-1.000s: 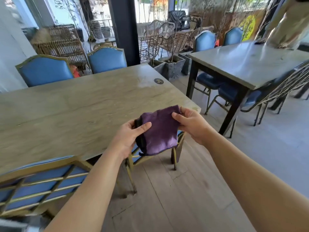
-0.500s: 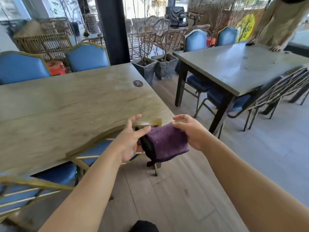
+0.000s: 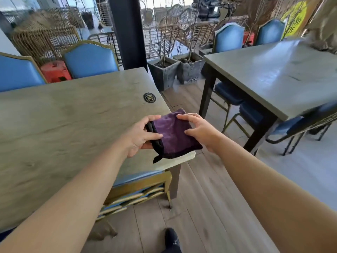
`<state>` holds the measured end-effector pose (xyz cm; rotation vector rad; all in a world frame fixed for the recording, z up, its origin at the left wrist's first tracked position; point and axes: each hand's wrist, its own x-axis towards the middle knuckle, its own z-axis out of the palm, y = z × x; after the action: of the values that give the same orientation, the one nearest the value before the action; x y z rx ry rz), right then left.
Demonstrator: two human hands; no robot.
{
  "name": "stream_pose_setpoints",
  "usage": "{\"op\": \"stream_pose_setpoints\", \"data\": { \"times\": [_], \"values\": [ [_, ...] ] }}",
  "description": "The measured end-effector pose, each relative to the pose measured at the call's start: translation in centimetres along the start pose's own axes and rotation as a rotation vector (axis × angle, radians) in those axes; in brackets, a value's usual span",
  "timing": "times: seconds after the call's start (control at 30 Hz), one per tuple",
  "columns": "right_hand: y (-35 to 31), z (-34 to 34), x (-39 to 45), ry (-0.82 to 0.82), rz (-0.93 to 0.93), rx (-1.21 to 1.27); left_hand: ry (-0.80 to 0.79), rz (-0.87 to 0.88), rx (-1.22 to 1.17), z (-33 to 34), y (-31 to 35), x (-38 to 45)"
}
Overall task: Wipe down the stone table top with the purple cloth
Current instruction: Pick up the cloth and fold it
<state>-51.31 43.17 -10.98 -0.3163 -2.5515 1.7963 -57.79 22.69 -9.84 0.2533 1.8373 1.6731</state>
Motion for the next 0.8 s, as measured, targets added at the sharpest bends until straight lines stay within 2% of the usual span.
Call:
{"op": "stream_pose_setpoints", "data": {
  "times": [0.13, 0.27, 0.43, 0.53, 0.67, 0.73, 0.8],
  "values": [
    [2.3, 0.0, 6.2, 0.002, -0.005, -0.154, 0.05, -0.043, 0.014, -0.7, -1.3, 5.9],
    [5.9, 1.6, 9.8, -0.059, 0.038, -0.256, 0.087, -0.131, 0.145, -1.2, -4.4, 10.1],
    [10.5, 2.4, 11.8, -0.162, 0.073, -0.343, 0.105, -0.138, 0.57, -0.8, -7.9, 12.6],
    [12.2, 2.4, 12.1, -0.24, 0.12, -0.424, 0.128, -0.185, 0.614, -0.4, -8.9, 13.3],
    [13.5, 2.1, 12.1, -0.334, 0.092, -0.654, 0.149, -0.265, 0.769, -0.2, -10.5, 13.6],
    [13.7, 1.6, 12.1, -0.391, 0.068, -0.743, 0.133, -0.329, 0.896, 0.0, -10.6, 13.1],
    [13.5, 1.2, 12.0, -0.375, 0.041, -0.799, 0.187, -0.361, 1.084, 0.5, -10.2, 12.6]
  ]
}}
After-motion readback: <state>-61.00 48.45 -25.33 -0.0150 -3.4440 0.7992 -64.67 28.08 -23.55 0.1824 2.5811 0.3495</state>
